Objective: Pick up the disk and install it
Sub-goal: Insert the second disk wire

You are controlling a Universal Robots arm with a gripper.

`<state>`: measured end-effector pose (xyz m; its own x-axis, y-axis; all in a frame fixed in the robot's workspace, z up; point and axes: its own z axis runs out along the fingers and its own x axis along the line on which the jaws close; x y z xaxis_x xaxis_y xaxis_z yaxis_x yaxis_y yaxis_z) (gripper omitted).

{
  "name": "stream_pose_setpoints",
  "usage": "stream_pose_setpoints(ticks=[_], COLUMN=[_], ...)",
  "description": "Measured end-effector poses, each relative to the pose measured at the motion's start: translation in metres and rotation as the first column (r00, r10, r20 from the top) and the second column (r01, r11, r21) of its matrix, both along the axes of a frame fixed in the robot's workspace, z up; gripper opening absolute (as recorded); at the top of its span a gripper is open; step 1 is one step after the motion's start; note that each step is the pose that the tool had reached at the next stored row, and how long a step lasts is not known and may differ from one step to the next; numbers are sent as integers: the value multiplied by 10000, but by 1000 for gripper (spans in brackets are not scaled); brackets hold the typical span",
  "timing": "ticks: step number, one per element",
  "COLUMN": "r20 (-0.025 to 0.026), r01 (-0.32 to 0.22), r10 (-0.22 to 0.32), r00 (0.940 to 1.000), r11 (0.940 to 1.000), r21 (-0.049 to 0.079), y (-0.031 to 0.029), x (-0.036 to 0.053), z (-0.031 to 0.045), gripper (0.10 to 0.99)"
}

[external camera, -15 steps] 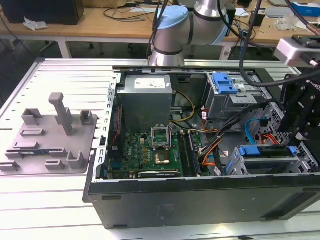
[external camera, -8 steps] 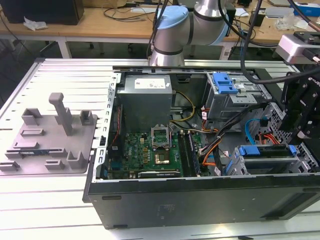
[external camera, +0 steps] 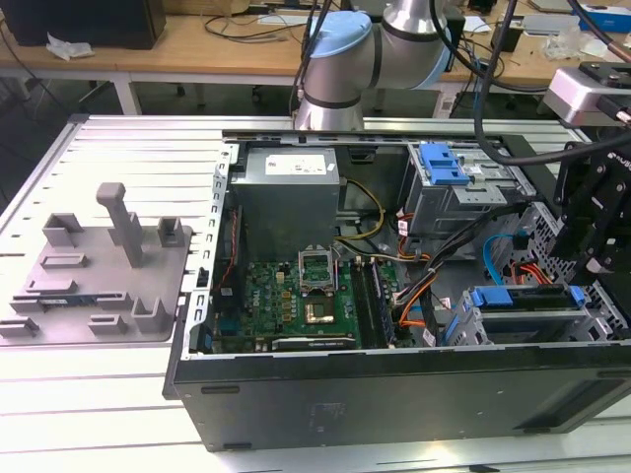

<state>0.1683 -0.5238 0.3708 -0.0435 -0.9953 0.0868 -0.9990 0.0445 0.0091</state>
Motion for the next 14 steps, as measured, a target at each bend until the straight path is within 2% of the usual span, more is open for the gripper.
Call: stream_pose_setpoints(ticks=[2,3,4,8,9,10,12,13,14], r20=[0,-9,-33,-99,-127,-154,-154,-77,159], r01=[0,0,0,-5,-8,-12,-12,-3,38], r10=[0,0,-1,-5,-8,-14,-16,-12,-9], r00=[10000,10000,10000,10000,9999,9999,9999,10000,9999], r11=[10000,10000,9996,9955,9923,9862,9831,9830,9830], r21=[0,-65,-270,-949,-1238,-1655,-1833,-1836,-1835], y=[1,19,72,207,249,321,401,464,481], x=[0,0,0,0,0,0,0,-2,-15], z=[0,2,0,-1,0,1,3,1,5], gripper=[424,424,424,424,424,424,424,424,424])
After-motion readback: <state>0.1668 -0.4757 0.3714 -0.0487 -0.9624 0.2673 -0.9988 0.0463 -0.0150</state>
